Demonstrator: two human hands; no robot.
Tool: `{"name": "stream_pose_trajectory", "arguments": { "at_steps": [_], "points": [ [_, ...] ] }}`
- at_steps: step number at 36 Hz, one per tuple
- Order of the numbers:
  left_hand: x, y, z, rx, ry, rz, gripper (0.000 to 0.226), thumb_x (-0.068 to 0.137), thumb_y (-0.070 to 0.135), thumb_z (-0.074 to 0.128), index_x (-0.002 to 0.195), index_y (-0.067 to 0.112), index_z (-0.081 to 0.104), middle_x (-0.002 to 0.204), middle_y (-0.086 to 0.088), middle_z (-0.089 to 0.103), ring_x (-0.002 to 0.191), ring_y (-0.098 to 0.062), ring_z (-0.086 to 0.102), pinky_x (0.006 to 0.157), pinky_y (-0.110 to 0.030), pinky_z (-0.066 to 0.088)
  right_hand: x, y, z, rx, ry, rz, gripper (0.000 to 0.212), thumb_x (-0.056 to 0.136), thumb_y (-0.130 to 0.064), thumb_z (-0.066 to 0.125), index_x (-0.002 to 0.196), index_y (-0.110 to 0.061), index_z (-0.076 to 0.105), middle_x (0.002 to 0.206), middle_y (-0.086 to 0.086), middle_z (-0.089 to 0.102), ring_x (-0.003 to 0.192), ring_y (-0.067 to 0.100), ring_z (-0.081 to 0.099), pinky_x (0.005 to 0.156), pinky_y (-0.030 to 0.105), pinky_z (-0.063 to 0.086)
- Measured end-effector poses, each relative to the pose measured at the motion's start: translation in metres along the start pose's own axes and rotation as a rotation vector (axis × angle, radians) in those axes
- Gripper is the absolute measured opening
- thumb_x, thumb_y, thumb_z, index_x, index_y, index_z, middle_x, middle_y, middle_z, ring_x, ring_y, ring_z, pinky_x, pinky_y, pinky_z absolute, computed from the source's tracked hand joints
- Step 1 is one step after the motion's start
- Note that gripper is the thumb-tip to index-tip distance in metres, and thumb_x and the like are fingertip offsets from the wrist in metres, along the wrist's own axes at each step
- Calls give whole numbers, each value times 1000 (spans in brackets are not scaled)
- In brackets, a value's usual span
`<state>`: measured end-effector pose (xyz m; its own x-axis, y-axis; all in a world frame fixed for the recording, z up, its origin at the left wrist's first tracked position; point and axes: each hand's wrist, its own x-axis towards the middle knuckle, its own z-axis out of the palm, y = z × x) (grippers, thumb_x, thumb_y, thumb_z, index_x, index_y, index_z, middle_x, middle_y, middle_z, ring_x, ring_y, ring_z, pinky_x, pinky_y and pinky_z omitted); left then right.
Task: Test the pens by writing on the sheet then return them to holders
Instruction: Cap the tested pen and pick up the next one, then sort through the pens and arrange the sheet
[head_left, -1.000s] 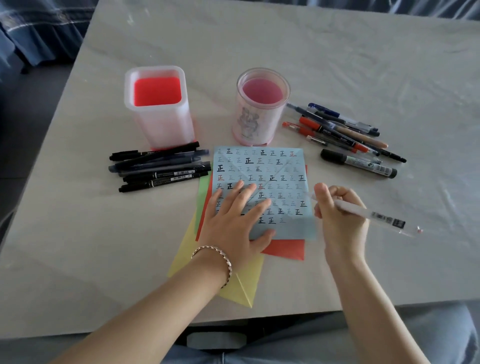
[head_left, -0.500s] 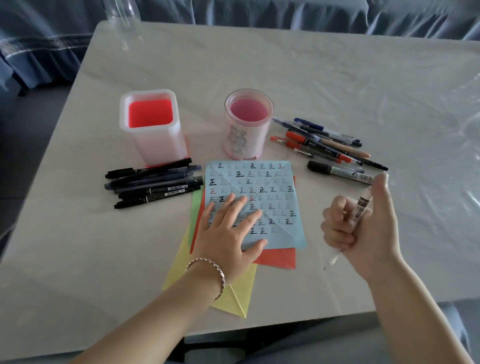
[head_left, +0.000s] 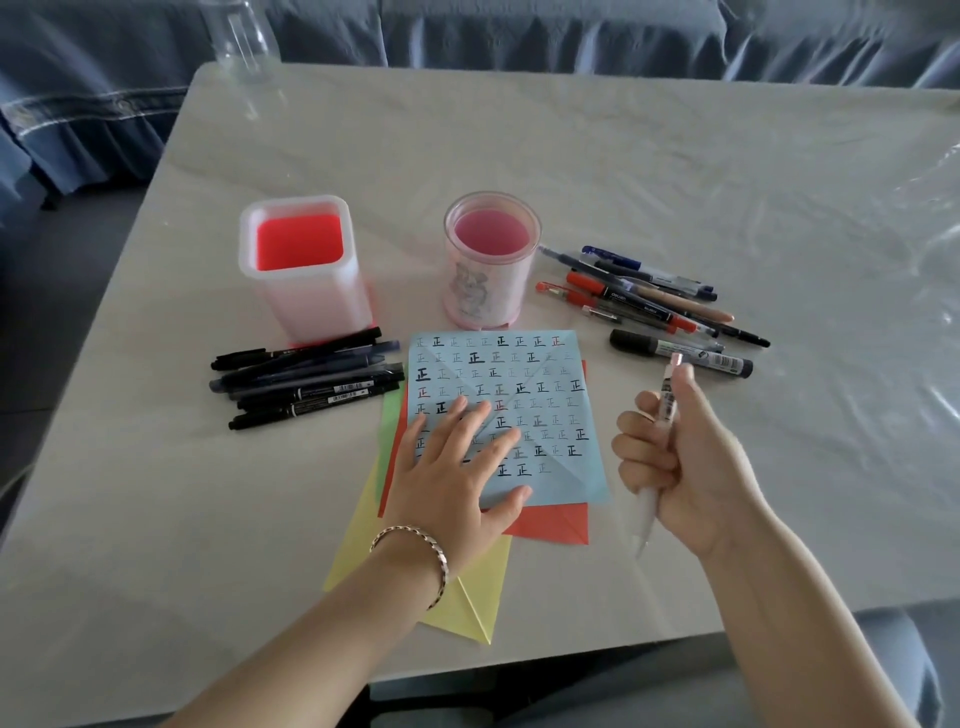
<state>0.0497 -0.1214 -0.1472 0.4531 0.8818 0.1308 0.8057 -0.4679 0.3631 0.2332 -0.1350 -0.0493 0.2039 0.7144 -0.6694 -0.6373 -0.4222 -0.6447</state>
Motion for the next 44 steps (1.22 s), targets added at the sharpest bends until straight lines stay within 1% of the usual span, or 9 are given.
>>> {"name": "stream_pose_trajectory", "arguments": {
  "at_steps": [3,6,16,20,26,30,34,39,44],
  "points": [
    [0,0,0,17,-1,2,49,79,56,40,119,33,56,135,-1,51,130,-17,32,107,-42,14,-1,4,-3,-50,15,-74,16,97,-15,39,87,-10,50,60,1,38,44,9,35,35,15,30],
    [0,0,0,12,11,6,49,80,53,40,120,31,54,134,-1,52,129,-19,39,107,-41,15,-6,6,-10,-465,7,-189,15,91,4,39,94,2,53,64,2,42,58,14,44,55,21,40],
    [-5,4,-9,-79,96,-31,61,83,36,40,138,13,27,138,-10,46,127,-15,36,106,-40,20,-16,16,-7,-1245,69,-386,15,80,-22,69,74,-36,65,61,-4,67,42,-2,50,47,14,42],
    [-6,10,-17,26,267,179,52,84,31,45,132,12,36,132,-17,51,123,-23,42,103,-43,29,-25,19,5,-1329,-64,-500,14,81,-19,65,80,-33,65,75,-14,65,62,-15,54,53,1,37],
    [1,0,-34,138,271,436,33,82,28,48,112,17,44,73,4,60,64,-17,59,55,-29,50,-34,25,22,-1287,-249,-626,19,73,-22,75,66,-34,63,73,-27,64,69,-9,60,63,4,43],
    [8,-23,-55,68,229,207,28,82,31,37,105,17,43,61,0,59,45,-19,57,32,-27,42,-25,16,22,-1303,-170,-824,24,77,-19,70,91,-37,61,85,-34,56,86,-28,46,74,-6,32],
    [11,-57,-71,143,328,-31,21,89,25,36,104,15,48,66,-7,54,55,-27,52,44,-33,42,-7,4,13,-1228,-50,-836,26,80,-14,67,98,-31,60,93,-20,61,89,-19,50,77,-3,35],
    [6,-101,-63,335,399,-170,20,70,-7,69,81,8,63,75,-11,53,70,-29,43,62,-39,37,19,-6,1,-1320,121,-764,13,84,-13,61,92,-22,67,88,-14,64,76,-2,53,68,20,38],
    [0,-103,-51,312,445,-200,31,65,-10,73,91,5,65,91,-16,58,84,-31,46,78,-42,32,53,-20,-11,-1462,282,-797,23,85,-7,55,102,-13,69,109,4,66,106,23,55,85,29,39]
  ]
}}
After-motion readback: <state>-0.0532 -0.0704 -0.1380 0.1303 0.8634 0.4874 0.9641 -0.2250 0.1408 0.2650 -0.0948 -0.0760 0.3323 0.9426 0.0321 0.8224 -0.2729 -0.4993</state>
